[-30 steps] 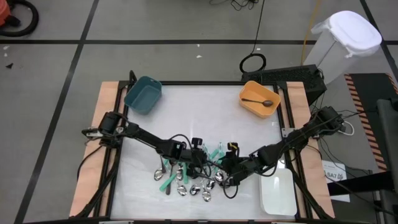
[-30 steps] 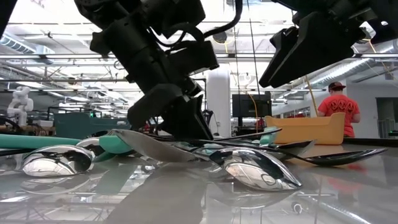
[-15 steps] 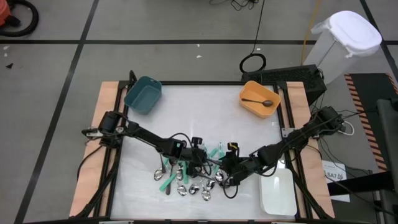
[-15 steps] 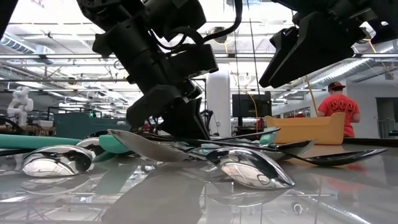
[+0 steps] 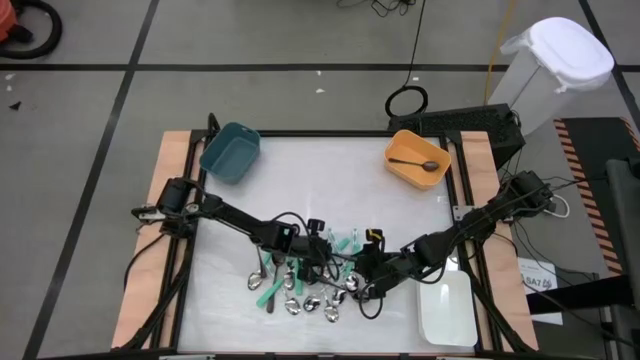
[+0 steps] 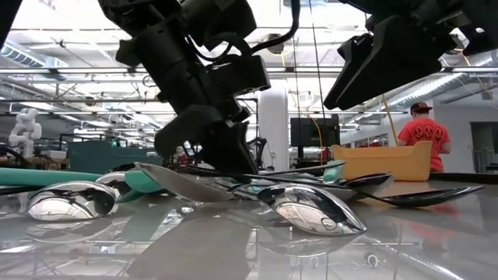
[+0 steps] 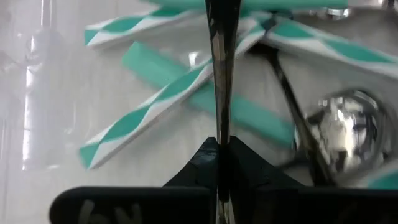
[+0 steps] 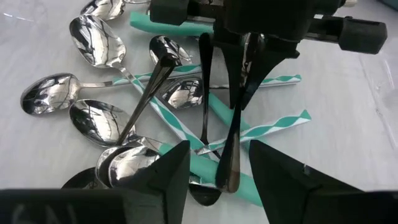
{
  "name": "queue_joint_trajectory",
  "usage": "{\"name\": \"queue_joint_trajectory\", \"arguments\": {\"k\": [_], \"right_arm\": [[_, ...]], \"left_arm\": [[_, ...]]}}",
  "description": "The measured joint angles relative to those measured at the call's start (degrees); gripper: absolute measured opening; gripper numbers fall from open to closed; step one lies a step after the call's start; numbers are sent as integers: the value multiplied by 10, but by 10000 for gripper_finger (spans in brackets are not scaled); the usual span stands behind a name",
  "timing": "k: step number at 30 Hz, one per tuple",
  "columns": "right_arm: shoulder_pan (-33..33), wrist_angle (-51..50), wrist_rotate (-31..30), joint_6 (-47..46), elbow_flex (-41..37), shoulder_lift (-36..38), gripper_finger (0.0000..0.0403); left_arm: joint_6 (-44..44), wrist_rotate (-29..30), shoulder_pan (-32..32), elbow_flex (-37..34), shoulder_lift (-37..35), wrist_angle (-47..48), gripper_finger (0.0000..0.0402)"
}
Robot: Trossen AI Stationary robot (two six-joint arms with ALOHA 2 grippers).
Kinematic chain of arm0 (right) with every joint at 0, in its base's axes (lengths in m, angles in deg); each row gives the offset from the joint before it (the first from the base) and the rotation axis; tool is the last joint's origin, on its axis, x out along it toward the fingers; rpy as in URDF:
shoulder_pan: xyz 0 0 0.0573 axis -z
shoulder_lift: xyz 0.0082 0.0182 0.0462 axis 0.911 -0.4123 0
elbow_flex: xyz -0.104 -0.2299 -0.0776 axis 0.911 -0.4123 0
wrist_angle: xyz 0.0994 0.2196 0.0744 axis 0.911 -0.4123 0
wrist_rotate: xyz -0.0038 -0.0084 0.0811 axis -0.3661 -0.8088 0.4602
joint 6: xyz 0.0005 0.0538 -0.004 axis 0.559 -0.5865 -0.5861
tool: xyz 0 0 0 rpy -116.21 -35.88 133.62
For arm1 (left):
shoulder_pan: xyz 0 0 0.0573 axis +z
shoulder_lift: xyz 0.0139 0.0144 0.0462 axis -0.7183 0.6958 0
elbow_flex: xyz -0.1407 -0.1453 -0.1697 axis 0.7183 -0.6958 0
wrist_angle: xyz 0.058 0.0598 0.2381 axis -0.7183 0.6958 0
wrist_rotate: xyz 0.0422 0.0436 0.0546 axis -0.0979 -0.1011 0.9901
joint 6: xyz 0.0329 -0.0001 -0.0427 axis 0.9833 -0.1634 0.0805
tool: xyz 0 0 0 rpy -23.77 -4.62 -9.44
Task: Sort silverware by color (type)
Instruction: Put the black spoon into the yellow bin
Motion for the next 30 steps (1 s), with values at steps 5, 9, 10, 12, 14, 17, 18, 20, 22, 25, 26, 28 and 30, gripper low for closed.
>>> {"name": "queue_joint_trajectory", "arguments": {"k": [5, 9, 10, 12, 14, 17, 18, 20, 22, 25, 26, 28, 30], "right_arm": [[0, 0, -45, -1, 0, 0, 160], [0, -16, -88, -4, 13, 0, 170], [0, -26, -95, -6, 23, 0, 175], [1, -58, -103, -13, 44, 0, 188], [5, -96, -103, -19, 66, 0, 200], [11, -145, -103, -24, 92, 1, 218], [13, -158, -102, -24, 98, 1, 224], [16, -183, -100, -29, 106, 0, 232], [21, -201, -91, -39, 115, 0, 237], [31, -226, -72, -45, 116, 1, 239], [33, -234, -73, -45, 116, 0, 239], [35, -240, -83, -45, 116, 0, 239], [35, -243, -85, -45, 116, 0, 236]], "left_arm": [[-7, 1, 6, 0, -24, 3, 13], [-11, 21, 12, 0, -38, 4, 13], [-12, 25, 13, 0, -40, -2, 13], [-12, 30, 16, 1, -45, -4, 13], [-12, 33, 20, 1, -47, -4, 13], [-12, 48, 21, 17, -47, 3, 13], [-10, 52, 21, 23, -47, 8, 13], [-5, 54, 19, 36, -47, 11, 13], [-1, 60, 18, 46, -48, 16, 13], [1, 61, 15, 63, -48, 37, 13], [5, 61, 14, 69, -48, 41, 13], [11, 62, 11, 78, -48, 45, 13], [16, 70, 9, 78, -49, 47, 13]]}}
